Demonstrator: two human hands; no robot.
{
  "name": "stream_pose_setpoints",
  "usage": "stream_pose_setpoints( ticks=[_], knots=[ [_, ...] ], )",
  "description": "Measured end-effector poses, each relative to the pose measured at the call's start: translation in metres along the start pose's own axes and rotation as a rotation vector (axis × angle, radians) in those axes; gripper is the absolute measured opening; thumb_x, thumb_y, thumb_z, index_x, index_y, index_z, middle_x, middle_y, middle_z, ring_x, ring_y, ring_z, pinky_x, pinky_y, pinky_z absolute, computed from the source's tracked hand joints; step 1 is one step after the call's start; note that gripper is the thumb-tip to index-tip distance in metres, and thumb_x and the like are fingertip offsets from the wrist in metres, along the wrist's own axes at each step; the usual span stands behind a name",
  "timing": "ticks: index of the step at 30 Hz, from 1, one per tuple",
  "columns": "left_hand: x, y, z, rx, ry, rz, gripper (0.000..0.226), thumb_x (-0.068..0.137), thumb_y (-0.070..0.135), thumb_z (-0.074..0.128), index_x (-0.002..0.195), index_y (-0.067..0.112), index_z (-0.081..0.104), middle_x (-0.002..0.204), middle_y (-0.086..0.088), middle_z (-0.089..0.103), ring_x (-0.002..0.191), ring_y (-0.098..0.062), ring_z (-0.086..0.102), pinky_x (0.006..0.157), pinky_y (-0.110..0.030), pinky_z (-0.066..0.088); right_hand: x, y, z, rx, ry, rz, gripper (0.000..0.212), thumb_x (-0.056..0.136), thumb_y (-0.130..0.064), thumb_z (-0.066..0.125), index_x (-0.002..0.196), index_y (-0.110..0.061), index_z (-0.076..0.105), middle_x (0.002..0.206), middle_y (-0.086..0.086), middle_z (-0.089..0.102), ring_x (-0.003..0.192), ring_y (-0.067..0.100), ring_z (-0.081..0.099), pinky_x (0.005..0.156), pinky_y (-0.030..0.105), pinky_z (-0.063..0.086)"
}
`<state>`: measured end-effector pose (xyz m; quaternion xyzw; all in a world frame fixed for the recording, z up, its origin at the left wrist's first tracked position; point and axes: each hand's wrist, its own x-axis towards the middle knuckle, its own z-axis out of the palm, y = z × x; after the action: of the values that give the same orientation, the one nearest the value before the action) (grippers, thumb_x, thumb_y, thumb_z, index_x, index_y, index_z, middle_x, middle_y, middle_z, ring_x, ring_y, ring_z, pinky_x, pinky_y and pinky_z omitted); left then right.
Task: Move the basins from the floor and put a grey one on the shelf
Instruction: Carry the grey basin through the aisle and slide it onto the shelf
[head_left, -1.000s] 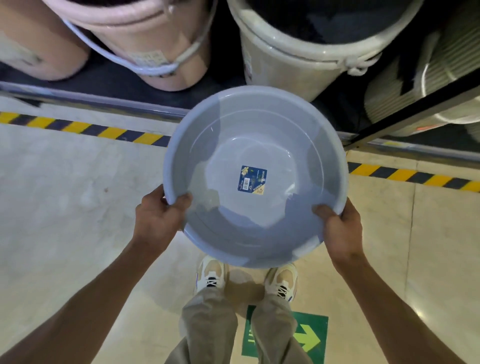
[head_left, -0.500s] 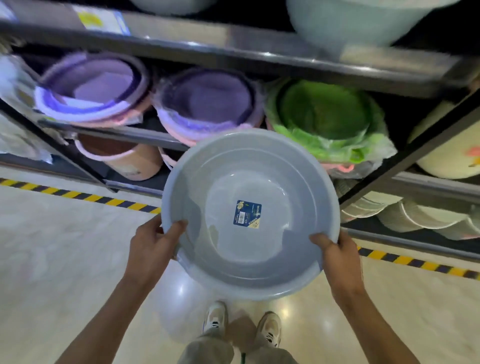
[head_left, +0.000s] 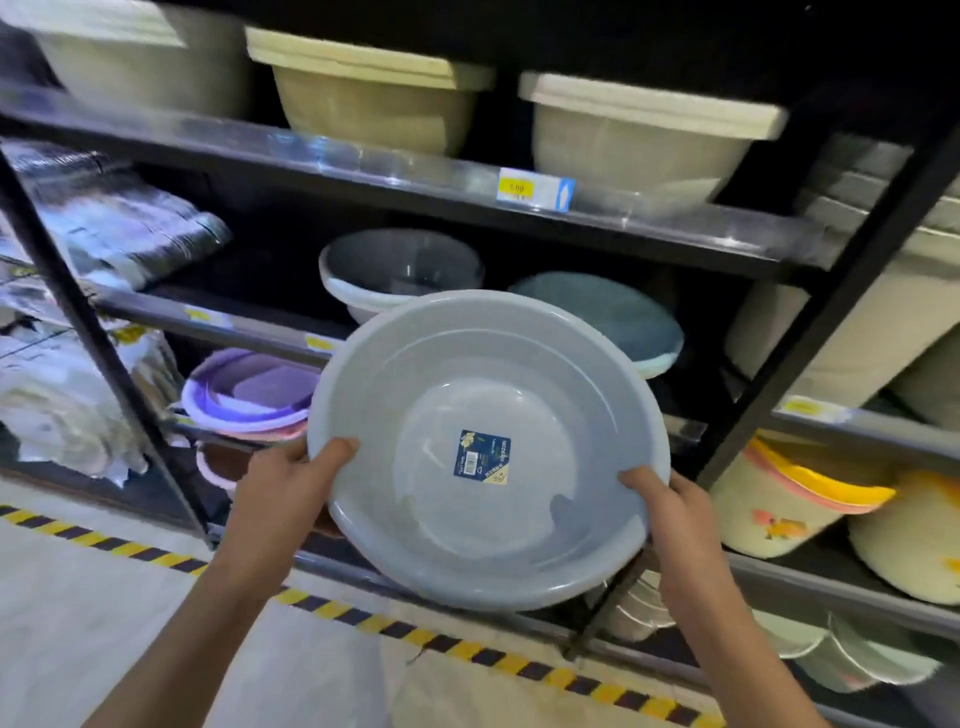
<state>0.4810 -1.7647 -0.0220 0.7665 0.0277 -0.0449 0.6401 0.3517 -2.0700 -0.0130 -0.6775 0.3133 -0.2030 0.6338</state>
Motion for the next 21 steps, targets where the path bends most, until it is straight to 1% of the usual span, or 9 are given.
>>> stream_pose_setpoints(
  ticks=[2,4,7,9,11,13,16,19,21],
  knots=[
    [-0.004,0.023,-0.006,-0.039,0.017,0.018,0.024,0.082,0.038,0.073,0.091,0.016,0.076,0.07,-0.001,0.079,0.06,-0.024,0.076,0.045,-0.032,0.058,-0.002,-0.024,-0.002,0.025,-0.02,-0.041,0.017,0.077,-0.03,0.069,0.09,-0.021,0.075,0.082,0.004,0.077,0.077,0.029,0.072,0.065,0.043,0.055],
    [-0.008,0.043,-0.011,-0.073,0.021,0.04,0.025,0.082,0.036,0.073,0.094,0.014,0.076,0.072,-0.005,0.079,0.059,-0.024,0.076,0.042,-0.028,0.055,-0.003,-0.045,-0.004,0.038,-0.056,-0.1,0.02,0.076,-0.034,0.07,0.088,-0.019,0.076,0.084,0.006,0.077,0.075,0.028,0.073,0.064,0.04,0.054],
    [-0.014,0.071,-0.021,-0.099,0.033,0.056,0.033,0.077,0.041,0.072,0.094,0.013,0.076,0.076,-0.01,0.08,0.063,-0.033,0.077,0.055,-0.039,0.061,-0.003,-0.07,-0.004,0.063,-0.129,-0.168,0.019,0.079,-0.037,0.069,0.09,-0.026,0.079,0.086,0.006,0.079,0.076,0.024,0.075,0.067,0.04,0.056],
    [-0.015,0.085,-0.027,-0.11,0.056,0.062,0.028,0.079,0.04,0.073,0.091,0.014,0.076,0.075,-0.011,0.079,0.064,-0.036,0.076,0.064,-0.047,0.063,-0.001,-0.085,-0.001,0.08,-0.166,-0.185,0.019,0.079,-0.04,0.069,0.092,-0.029,0.079,0.086,0.005,0.079,0.074,0.022,0.074,0.066,0.039,0.054],
    [-0.016,0.095,-0.031,-0.107,0.078,0.068,0.022,0.086,0.035,0.072,0.089,0.013,0.076,0.073,-0.013,0.078,0.065,-0.038,0.076,0.064,-0.05,0.064,0.003,-0.095,0.003,0.088,-0.188,-0.189,0.015,0.082,-0.036,0.069,0.089,-0.029,0.079,0.085,0.005,0.079,0.07,0.019,0.074,0.061,0.033,0.052],
    [-0.017,0.102,-0.036,-0.105,0.086,0.073,0.023,0.088,0.033,0.071,0.09,0.011,0.076,0.074,-0.015,0.078,0.065,-0.038,0.075,0.059,-0.046,0.064,0.007,-0.102,0.008,0.11,-0.209,-0.185,0.012,0.084,-0.032,0.069,0.083,-0.027,0.08,0.082,0.006,0.079,0.066,0.018,0.073,0.053,0.027,0.053],
    [-0.017,0.104,-0.044,-0.101,0.093,0.081,0.025,0.087,0.037,0.07,0.086,0.013,0.077,0.074,-0.014,0.078,0.061,-0.033,0.075,0.053,-0.038,0.061,0.015,-0.106,0.019,0.13,-0.247,-0.182,0.015,0.086,-0.028,0.068,0.078,-0.027,0.081,0.078,0.005,0.078,0.062,0.015,0.072,0.047,0.022,0.052],
    [-0.014,0.1,-0.055,-0.104,0.135,0.069,0.029,0.076,0.046,0.071,0.079,0.018,0.079,0.073,-0.011,0.078,0.063,-0.033,0.076,0.06,-0.044,0.062,0.024,-0.107,0.035,0.14,-0.296,-0.163,0.016,0.086,-0.028,0.068,0.088,-0.017,0.079,0.08,0.007,0.078,0.064,0.018,0.074,0.048,0.022,0.053],
    [-0.011,0.096,-0.066,-0.114,0.167,0.048,0.034,0.075,0.045,0.072,0.086,0.014,0.078,0.073,-0.013,0.078,0.063,-0.036,0.076,0.062,-0.047,0.063,0.029,-0.108,0.053,0.126,-0.336,-0.147,0.021,0.085,-0.03,0.068,0.097,-0.015,0.077,0.086,0.009,0.078,0.072,0.021,0.075,0.056,0.029,0.056]
  ],
)
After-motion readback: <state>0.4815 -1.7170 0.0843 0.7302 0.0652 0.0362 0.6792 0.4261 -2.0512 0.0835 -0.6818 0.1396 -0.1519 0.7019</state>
